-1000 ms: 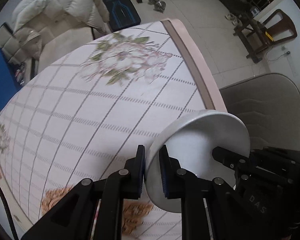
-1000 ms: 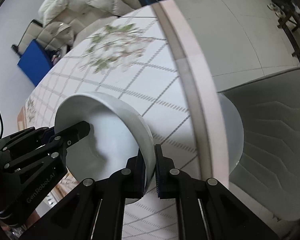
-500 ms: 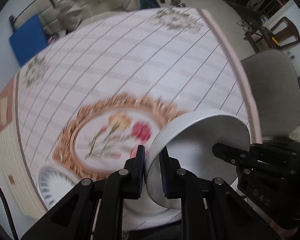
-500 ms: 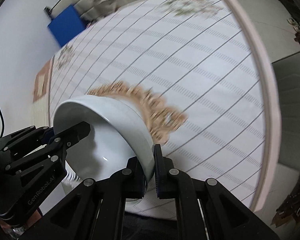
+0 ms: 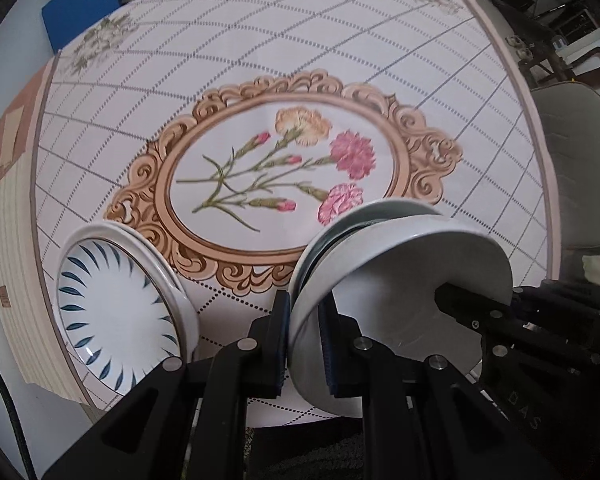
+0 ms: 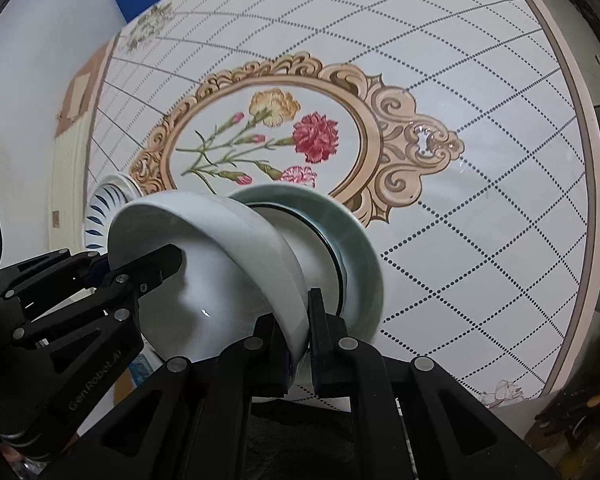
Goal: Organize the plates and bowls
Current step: 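Lower the white rose-print bowl into the teal-rimmed bowl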
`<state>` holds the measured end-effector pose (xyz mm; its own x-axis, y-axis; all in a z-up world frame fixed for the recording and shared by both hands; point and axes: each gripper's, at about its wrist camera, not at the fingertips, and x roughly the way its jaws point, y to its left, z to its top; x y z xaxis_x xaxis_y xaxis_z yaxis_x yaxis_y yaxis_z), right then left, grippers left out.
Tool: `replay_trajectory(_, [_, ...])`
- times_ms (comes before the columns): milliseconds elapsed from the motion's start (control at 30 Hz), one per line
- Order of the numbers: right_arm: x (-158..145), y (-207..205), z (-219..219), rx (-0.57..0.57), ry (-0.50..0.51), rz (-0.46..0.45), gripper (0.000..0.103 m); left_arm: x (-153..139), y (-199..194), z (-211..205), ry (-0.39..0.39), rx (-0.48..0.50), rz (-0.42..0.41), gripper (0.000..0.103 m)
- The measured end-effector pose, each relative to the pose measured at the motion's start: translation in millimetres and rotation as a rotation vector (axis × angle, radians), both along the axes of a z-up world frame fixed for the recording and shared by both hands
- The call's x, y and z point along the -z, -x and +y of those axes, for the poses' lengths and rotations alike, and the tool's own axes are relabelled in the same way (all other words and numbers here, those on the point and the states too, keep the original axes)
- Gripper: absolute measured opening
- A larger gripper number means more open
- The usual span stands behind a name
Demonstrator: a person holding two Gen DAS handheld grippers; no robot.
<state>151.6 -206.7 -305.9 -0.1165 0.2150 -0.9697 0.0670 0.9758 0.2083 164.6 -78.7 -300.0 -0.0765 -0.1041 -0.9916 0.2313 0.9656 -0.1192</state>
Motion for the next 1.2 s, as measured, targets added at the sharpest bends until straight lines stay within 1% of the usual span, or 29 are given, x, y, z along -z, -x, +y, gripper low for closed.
replay_trajectory(100, [7, 1, 1, -0.008, 0.021, 0.014, 0.009, 11, 1, -1, 0.002, -0.004, 0.022, 0.012])
replay_trajectory(300, [17, -1, -2, -0.006, 0.046, 0.038, 0.009, 23, 1, -6, 0.005, -0.004, 0.048, 0.012])
replay_trajectory(533, [25, -5, -6, -0.001, 0.042, 0.068, 0.009, 29, 1, -8, 0.001, -0.001, 0.06, 0.012])
replay_trajectory(633, [29, -6, -8, 0.009, 0.035, 0.088, 0.011, 36, 1, -7, 0.004, -0.01, 0.088, 0.013])
replay_trajectory(933, [28, -9, -11, 0.018, 0.017, 0.119, 0.011, 40, 2, -2, 0.027, -0.041, 0.116, 0.014])
replay_trajectory(1100, [22, -8, -13, 0.022, 0.006, 0.125, 0.016, 34, 1, 5, 0.043, -0.059, 0.126, 0.014])
replay_trajectory(1133, [21, -7, -13, 0.022, 0.009, 0.125, 0.019, 33, 1, 5, 0.041, -0.06, 0.124, 0.014])
replay_trajectory(1167, [18, -7, -13, 0.018, 0.019, 0.122, 0.028, 31, 1, 6, 0.038, -0.059, 0.12, 0.014])
replay_trajectory(1200, [16, -7, -13, 0.013, 0.03, 0.116, 0.033, 30, 2, 6, 0.033, -0.057, 0.115, 0.014])
